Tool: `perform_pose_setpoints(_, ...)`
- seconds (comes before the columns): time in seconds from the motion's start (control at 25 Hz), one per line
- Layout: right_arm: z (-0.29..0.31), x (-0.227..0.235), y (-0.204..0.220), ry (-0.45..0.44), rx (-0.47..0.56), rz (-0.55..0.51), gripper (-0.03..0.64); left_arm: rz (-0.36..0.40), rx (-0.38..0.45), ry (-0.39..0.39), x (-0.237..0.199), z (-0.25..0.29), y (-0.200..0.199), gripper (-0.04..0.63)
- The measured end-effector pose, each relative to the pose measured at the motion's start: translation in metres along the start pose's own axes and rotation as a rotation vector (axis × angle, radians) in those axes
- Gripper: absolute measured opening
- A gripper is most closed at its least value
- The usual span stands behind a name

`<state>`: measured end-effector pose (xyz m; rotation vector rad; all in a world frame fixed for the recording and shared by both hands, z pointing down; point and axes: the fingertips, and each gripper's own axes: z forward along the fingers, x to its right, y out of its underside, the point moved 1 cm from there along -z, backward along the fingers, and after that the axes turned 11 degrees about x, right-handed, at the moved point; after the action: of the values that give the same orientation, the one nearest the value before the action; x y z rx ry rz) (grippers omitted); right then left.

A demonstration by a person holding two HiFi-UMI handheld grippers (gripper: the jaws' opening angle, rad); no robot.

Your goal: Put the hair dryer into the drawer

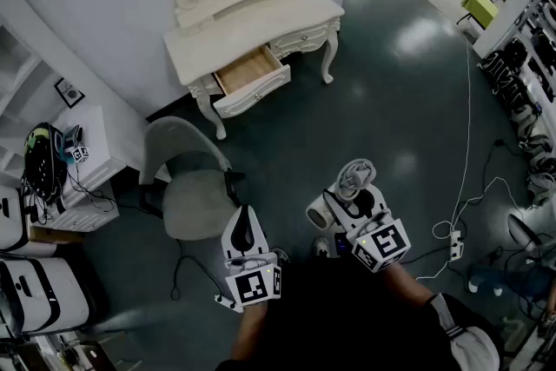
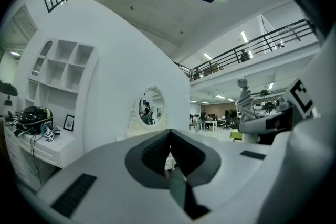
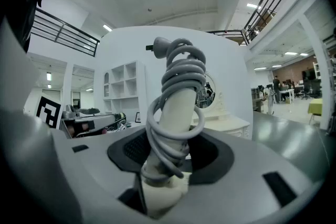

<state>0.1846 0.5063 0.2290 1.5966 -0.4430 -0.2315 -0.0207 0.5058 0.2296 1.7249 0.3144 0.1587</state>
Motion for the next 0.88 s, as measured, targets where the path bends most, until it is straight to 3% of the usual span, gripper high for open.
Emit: perform_pose_setpoints(0.88,0.006,-0.016,-0.003,0.017,0.005,-0.001,0.215,-0.023,0.013,0.014,-0.017,-0.003,-0.004,0.023)
